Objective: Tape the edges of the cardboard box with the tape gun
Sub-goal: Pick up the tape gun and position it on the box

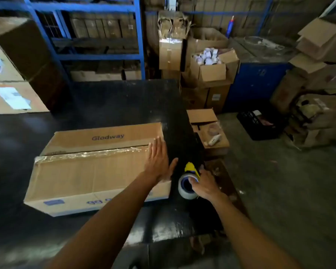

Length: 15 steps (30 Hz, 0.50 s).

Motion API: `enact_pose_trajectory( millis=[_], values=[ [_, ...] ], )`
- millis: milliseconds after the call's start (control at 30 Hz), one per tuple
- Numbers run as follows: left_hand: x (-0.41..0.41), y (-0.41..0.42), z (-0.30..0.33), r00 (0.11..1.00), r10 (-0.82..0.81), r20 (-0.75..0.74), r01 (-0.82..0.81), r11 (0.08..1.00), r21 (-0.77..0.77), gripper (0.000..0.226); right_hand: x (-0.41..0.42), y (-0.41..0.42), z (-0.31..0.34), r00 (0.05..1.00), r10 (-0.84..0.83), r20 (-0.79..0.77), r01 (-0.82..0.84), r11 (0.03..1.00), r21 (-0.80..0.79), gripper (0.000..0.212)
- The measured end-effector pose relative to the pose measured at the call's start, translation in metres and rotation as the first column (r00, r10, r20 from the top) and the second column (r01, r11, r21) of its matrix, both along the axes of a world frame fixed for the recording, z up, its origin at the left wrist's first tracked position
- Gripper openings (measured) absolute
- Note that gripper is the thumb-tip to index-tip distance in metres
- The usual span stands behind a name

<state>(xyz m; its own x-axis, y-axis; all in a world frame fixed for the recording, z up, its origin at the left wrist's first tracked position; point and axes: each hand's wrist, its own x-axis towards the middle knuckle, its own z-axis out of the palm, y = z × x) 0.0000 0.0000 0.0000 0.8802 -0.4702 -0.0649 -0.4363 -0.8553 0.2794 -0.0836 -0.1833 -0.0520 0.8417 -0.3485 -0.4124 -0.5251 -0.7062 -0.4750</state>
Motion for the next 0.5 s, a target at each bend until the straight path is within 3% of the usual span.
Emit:
enact_pose_trajectory(
  millis=[133,367,433,500],
  values=[
    [-0.005,0.0,-0.022,0.999,0.037,0.024,-0.039,0.996,0.077,0.088,-0.007,0.003,-0.029,0.993,-0.113,-0.033,0.113,0.994,-0.012,0.059],
    [-0.007,0.0,-0.032,0.998,0.013,0.054,-0.019,0.993,0.117,0.087,0.003,-0.006,-0.059,0.975,-0.219,-0.047,0.22,0.975,0.026,0.045],
    [-0.011,0.001,-0.03,0.998,-0.002,0.061,-0.006,0.991,0.131,0.088,0.007,-0.012,-0.061,0.955,-0.286,-0.071,0.295,0.937,0.186,0.035],
    [-0.011,0.001,-0.029,0.998,0.0,0.062,-0.007,0.993,0.12,0.084,0.009,-0.013,-0.052,0.91,-0.391,-0.139,0.406,0.771,0.491,0.03]
  ],
)
